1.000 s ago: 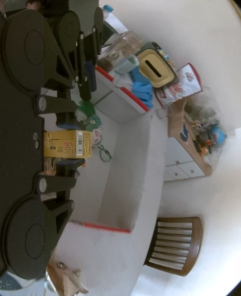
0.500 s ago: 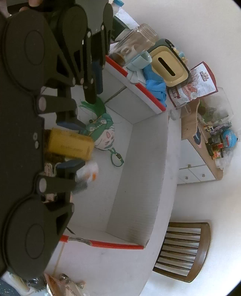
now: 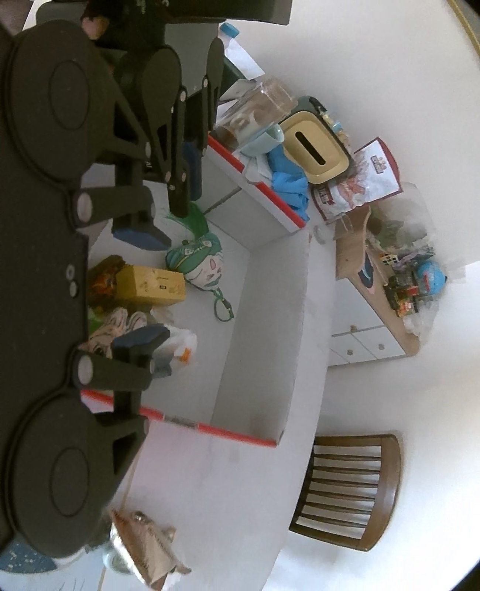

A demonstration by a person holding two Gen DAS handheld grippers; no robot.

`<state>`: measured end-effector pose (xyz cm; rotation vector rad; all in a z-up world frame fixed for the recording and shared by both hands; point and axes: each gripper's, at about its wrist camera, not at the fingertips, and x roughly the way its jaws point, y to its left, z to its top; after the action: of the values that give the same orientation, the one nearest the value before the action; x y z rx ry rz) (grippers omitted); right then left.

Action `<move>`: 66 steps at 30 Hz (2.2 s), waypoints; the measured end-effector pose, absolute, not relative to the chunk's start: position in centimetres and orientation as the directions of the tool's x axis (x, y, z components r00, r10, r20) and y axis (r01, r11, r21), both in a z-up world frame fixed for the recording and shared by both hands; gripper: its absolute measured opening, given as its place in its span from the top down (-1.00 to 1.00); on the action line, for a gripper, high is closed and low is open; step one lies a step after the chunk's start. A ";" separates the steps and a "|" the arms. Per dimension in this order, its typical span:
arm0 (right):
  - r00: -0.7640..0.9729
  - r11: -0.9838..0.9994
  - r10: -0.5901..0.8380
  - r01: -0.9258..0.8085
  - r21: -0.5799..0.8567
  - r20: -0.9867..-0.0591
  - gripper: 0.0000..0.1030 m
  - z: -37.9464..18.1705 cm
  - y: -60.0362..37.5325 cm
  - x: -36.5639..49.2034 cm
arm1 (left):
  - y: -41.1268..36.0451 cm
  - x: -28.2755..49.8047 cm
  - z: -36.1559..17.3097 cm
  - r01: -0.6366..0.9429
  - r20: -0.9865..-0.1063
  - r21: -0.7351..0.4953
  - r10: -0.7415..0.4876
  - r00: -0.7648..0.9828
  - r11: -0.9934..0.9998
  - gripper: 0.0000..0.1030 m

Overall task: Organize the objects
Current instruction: 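Open both grippers to drop the hair tie and yellow box into the box, then move both grippers back over the remaining items on the table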

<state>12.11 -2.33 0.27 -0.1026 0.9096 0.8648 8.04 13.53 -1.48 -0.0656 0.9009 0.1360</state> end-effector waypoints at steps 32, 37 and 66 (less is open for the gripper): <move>0.446 0.727 0.626 -0.630 0.272 -0.640 -0.80 2.2 -16.1 9.3 | 2.7 7.3 1.3 -0.080 -0.742 0.015 0.064 0.668 0.997 -0.60; 0.459 0.732 0.626 -0.624 0.272 -0.631 -0.86 2.2 -18.8 9.4 | 0.4 7.6 1.0 -0.078 -0.744 0.009 0.059 0.665 0.997 -0.64; 0.434 0.749 0.568 -0.625 0.221 -0.699 -0.87 -3.0 -28.3 13.8 | -10.3 16.1 -1.9 -0.048 -0.770 -0.060 -0.016 0.638 0.997 -1.00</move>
<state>13.77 -28.29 -3.00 -0.0749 0.8409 0.7435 16.07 -10.29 -1.90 -0.0772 0.8794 0.0181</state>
